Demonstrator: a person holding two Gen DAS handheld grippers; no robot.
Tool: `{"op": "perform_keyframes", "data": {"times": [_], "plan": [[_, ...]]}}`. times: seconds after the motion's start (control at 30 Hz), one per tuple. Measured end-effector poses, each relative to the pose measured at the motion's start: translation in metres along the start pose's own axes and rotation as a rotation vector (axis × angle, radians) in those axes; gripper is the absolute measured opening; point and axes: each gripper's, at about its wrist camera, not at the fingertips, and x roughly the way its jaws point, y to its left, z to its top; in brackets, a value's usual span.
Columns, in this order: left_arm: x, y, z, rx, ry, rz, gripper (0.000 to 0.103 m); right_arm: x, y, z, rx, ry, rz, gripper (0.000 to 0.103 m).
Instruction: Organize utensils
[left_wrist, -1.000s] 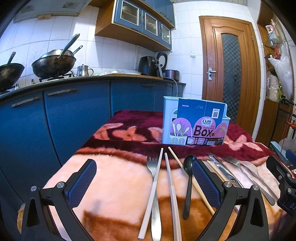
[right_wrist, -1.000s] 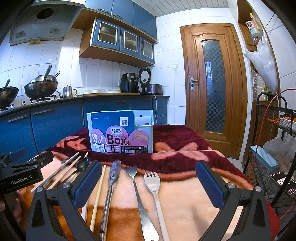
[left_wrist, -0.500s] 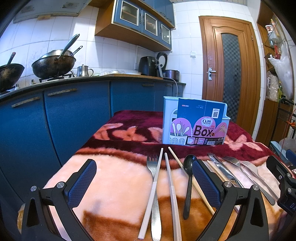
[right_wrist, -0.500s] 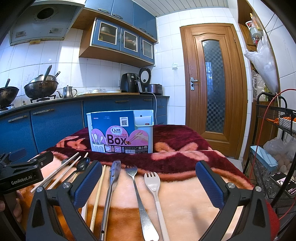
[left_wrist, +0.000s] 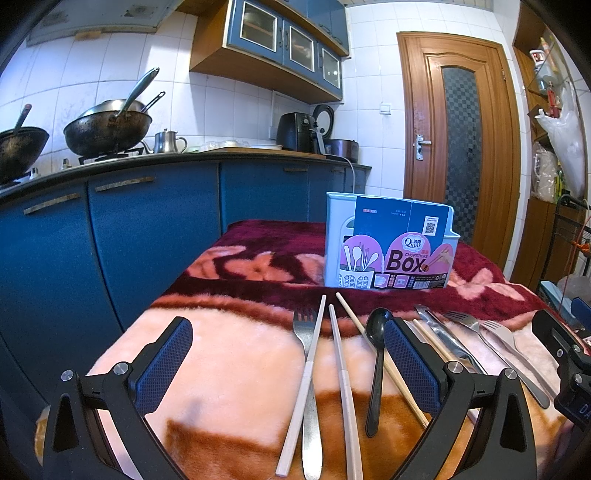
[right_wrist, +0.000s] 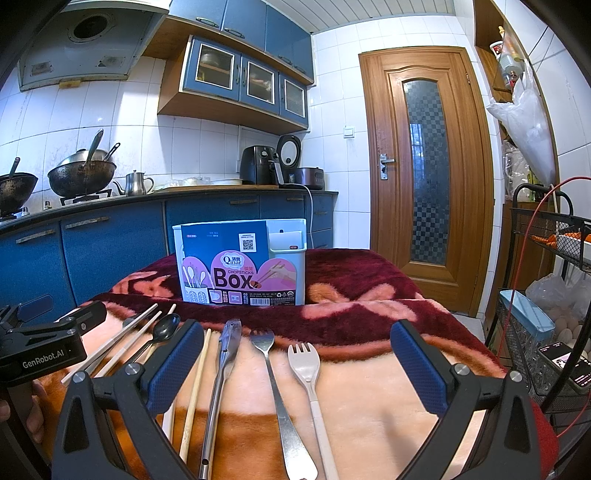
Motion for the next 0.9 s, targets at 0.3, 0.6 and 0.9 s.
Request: {"op": "perform_keyframes", "data": {"times": [0.3,0.6,0.9], "plan": [[0.0,-0.0001,0.0,0.0,0.0,0.0,0.103,0.0,0.0002,-0.0003,-0.001,0.0,0.0,0.103],[0.0,-0.0001,0.0,0.001,0.001,0.0,0.103,0.0013,0.0002,-0.0005,0.0,0.0,0.0,0.103],[-0.0004,0.0029,0.0015,-0.001,0.028,-0.022,0.103,-0.0007,0.0003,0.0023,0.009,0.024,0.025,0.103]]}}
